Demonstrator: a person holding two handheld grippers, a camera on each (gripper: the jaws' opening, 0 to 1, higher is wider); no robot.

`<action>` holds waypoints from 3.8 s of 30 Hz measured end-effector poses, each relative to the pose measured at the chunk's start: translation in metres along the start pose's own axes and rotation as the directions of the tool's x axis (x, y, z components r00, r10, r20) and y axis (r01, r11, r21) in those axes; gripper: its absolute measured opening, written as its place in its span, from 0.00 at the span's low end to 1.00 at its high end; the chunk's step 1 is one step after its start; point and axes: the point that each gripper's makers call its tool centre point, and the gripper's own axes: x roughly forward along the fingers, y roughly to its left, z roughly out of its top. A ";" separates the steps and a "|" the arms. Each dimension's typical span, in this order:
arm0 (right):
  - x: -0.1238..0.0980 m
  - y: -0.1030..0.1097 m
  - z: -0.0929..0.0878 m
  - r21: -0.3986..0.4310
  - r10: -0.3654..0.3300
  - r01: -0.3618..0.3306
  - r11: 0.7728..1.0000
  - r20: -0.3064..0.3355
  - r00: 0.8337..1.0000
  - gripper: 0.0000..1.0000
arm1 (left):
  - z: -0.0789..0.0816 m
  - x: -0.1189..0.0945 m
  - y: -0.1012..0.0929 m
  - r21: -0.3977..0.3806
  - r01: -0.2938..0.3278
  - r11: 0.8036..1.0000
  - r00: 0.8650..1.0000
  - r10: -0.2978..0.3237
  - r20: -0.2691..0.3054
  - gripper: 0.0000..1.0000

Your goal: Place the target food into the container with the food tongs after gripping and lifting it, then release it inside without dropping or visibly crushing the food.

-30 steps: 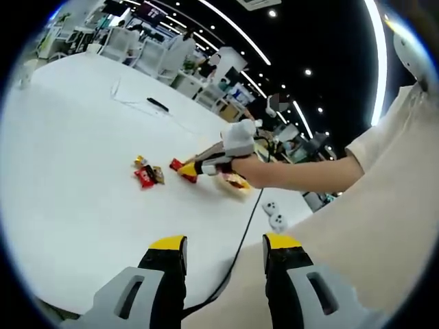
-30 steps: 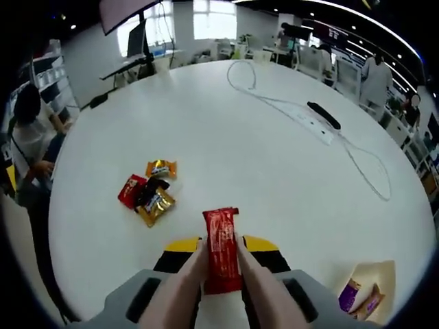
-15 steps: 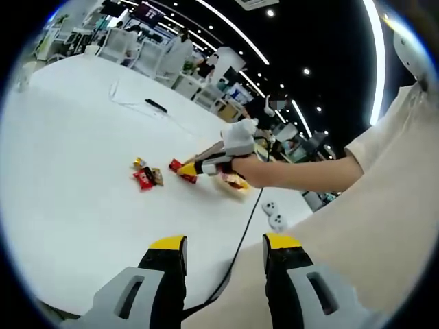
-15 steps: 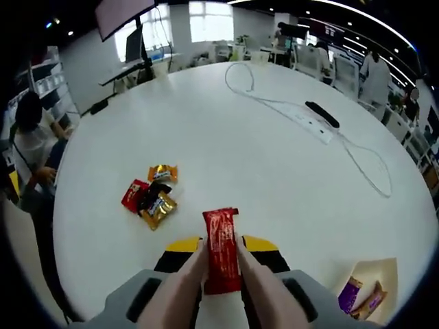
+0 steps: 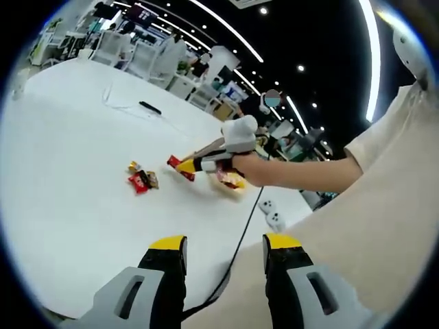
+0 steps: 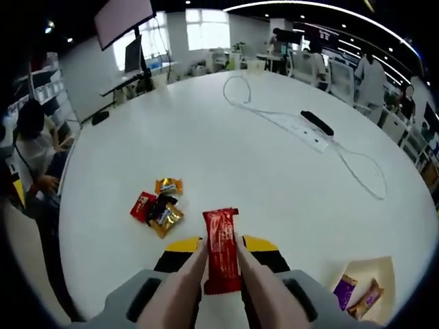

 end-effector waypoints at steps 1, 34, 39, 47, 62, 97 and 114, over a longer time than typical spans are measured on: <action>-0.003 0.000 0.002 -0.001 -0.005 0.005 1.000 0.005 1.000 0.20 | 0.000 0.000 0.000 0.003 0.002 1.000 1.000 -0.002 0.002 0.44; -0.056 -0.022 0.060 0.011 -0.101 0.101 0.995 0.175 0.979 0.20 | 0.000 0.009 -0.013 0.042 0.055 0.998 0.998 -0.055 -0.001 0.43; -0.067 -0.026 0.069 0.016 -0.113 0.112 0.994 0.193 0.975 0.20 | 0.000 0.012 -0.013 0.045 0.062 0.997 0.998 -0.062 -0.009 0.43; -0.079 -0.036 0.075 0.025 -0.131 0.128 0.991 0.222 0.966 0.20 | 0.004 0.020 -0.019 0.060 0.082 0.995 0.997 -0.081 -0.015 0.44; -0.104 -0.026 0.087 0.031 -0.145 0.142 0.989 0.254 0.956 0.20 | 0.003 0.023 -0.023 0.073 0.097 0.993 0.995 -0.095 -0.023 0.44; -0.147 -0.077 0.065 0.136 -0.268 0.238 0.962 0.280 0.922 0.20 | 0.003 0.047 -0.039 0.113 0.173 0.979 0.983 -0.163 -0.086 0.43; -0.167 -0.107 0.041 0.218 -0.338 0.284 0.934 0.275 0.900 0.21 | 0.004 0.057 -0.043 0.123 0.202 0.972 0.975 -0.188 -0.118 0.44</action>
